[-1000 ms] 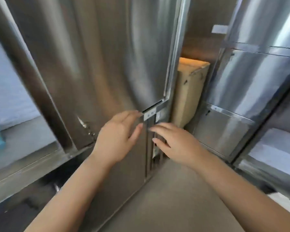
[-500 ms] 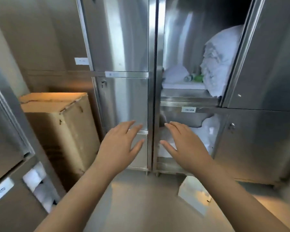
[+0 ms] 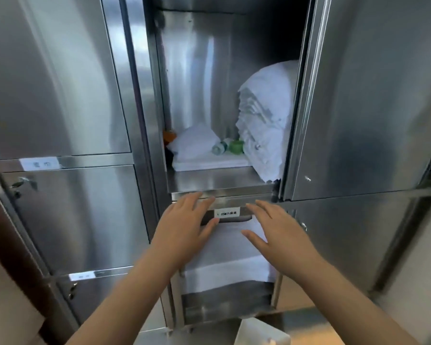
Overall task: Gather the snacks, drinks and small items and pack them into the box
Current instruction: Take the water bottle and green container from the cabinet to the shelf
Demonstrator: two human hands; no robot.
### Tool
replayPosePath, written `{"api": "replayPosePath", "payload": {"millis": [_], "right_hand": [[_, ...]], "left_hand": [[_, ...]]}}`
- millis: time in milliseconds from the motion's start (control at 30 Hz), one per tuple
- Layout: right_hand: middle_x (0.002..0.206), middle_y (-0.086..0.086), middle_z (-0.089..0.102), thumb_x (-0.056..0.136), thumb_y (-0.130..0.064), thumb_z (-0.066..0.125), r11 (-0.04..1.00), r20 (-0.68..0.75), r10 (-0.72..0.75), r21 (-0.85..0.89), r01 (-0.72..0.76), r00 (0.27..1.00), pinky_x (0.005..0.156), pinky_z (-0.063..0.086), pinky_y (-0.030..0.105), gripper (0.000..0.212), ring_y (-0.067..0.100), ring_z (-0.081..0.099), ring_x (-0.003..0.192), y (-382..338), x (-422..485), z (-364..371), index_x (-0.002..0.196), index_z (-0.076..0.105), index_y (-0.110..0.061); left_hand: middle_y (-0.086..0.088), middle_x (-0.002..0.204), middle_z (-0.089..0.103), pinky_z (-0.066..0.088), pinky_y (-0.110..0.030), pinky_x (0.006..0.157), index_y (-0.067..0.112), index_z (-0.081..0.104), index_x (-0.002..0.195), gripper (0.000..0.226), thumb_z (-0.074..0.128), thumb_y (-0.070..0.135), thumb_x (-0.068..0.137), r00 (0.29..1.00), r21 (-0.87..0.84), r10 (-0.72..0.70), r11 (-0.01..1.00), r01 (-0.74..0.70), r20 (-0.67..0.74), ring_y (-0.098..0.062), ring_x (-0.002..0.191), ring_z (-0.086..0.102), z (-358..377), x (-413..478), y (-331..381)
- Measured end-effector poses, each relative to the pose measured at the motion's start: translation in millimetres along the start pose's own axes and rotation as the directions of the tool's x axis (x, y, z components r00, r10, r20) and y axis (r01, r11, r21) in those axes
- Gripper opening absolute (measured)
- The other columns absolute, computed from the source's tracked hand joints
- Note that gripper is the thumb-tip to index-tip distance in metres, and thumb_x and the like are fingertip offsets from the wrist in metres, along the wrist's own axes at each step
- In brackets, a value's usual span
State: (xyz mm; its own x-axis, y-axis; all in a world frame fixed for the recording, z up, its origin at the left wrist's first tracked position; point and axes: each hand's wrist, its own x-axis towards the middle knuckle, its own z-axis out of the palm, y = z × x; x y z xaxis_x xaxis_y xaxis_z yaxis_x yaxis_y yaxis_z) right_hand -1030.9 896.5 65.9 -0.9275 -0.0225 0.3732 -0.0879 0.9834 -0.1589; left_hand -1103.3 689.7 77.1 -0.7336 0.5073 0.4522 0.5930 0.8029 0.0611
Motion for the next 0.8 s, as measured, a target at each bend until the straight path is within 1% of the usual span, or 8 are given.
{"api": "replayPosePath", "payload": {"millis": [167,267,333,467,567,700,800], "right_hand": [[0.15,-0.009,0.029,0.092,-0.058,0.033,0.999,0.002,0.046,-0.001,-0.046,0.999,0.11,0.024,0.027,0.062,0.009,0.022,0.138,71.1,68.8,21.8,0.145,0.027,-0.027],[0.15,-0.007,0.03,0.093,-0.056,0.035,1.0,0.006,0.024,0.002,-0.024,1.0,0.11,0.023,0.027,0.061,0.011,0.024,0.137,108.0,118.6,36.9,0.145,0.028,-0.025],[0.151,-0.005,0.027,0.094,-0.054,0.036,1.0,0.022,0.007,0.011,-0.007,1.0,0.112,0.022,0.028,0.062,0.012,0.023,0.138,126.9,154.3,46.9,0.146,0.026,-0.024],[0.154,0.0,0.023,0.095,-0.052,0.036,0.998,0.029,-0.056,0.018,0.055,0.998,0.112,0.02,0.029,0.063,0.016,0.021,0.139,150.7,229.7,70.3,0.148,0.023,-0.021],[0.154,0.002,0.023,0.096,-0.051,0.035,0.994,0.049,-0.106,-0.004,0.107,0.993,0.112,0.018,0.027,0.062,0.017,0.021,0.139,161.2,276.0,94.3,0.148,0.023,-0.02],[0.155,0.002,0.02,0.097,-0.049,0.035,0.994,0.097,-0.111,0.024,0.109,0.989,0.112,0.018,0.027,0.06,0.018,0.021,0.14,176.1,331.2,125.2,0.147,0.022,-0.021],[0.155,0.001,0.02,0.096,-0.047,0.039,0.995,0.108,-0.095,0.023,0.093,0.99,0.111,0.021,0.029,0.059,0.018,0.021,0.14,189.3,373.8,147.8,0.147,0.022,-0.022]], "left_hand": [[0.002,0.149,0.033,0.027,-0.034,0.107,0.03,0.035,0.142,0.052,0.037,0.051,0.094,1.0,-0.019,0.025,1.0,-0.025,0.01,-0.017,0.135,0.03,55.9,95.4,0.0],[0.001,0.149,0.033,0.028,-0.033,0.106,0.028,0.035,0.142,0.052,0.039,0.049,0.094,1.0,0.006,0.012,1.0,-0.012,-0.003,-0.017,0.134,0.032,83.6,146.6,-6.2],[0.002,0.15,0.031,0.027,-0.032,0.106,0.027,0.033,0.142,0.053,0.038,0.049,0.094,1.0,0.029,0.0,1.0,0.0,-0.006,-0.016,0.135,0.031,97.8,179.0,-13.8],[0.003,0.152,0.027,0.024,-0.031,0.109,0.028,0.027,0.145,0.055,0.036,0.048,0.094,0.999,0.085,-0.047,0.995,0.05,-0.026,-0.016,0.137,0.027,122.2,239.4,-36.3],[0.002,0.151,0.029,0.026,-0.033,0.109,0.027,0.028,0.145,0.055,0.038,0.047,0.094,0.996,0.089,-0.089,0.992,0.091,-0.032,-0.017,0.136,0.029,141.7,271.1,-54.8],[0.001,0.152,0.029,0.026,-0.033,0.108,0.028,0.027,0.145,0.055,0.039,0.045,0.094,0.991,0.089,-0.129,0.987,0.13,-0.017,-0.018,0.137,0.029,173.3,313.1,-82.1],[0.001,0.152,0.028,0.025,-0.033,0.109,0.028,0.026,0.146,0.055,0.038,0.045,0.095,0.992,0.077,-0.128,0.989,0.129,-0.017,-0.017,0.137,0.027,203.5,353.4,-103.2]]}}
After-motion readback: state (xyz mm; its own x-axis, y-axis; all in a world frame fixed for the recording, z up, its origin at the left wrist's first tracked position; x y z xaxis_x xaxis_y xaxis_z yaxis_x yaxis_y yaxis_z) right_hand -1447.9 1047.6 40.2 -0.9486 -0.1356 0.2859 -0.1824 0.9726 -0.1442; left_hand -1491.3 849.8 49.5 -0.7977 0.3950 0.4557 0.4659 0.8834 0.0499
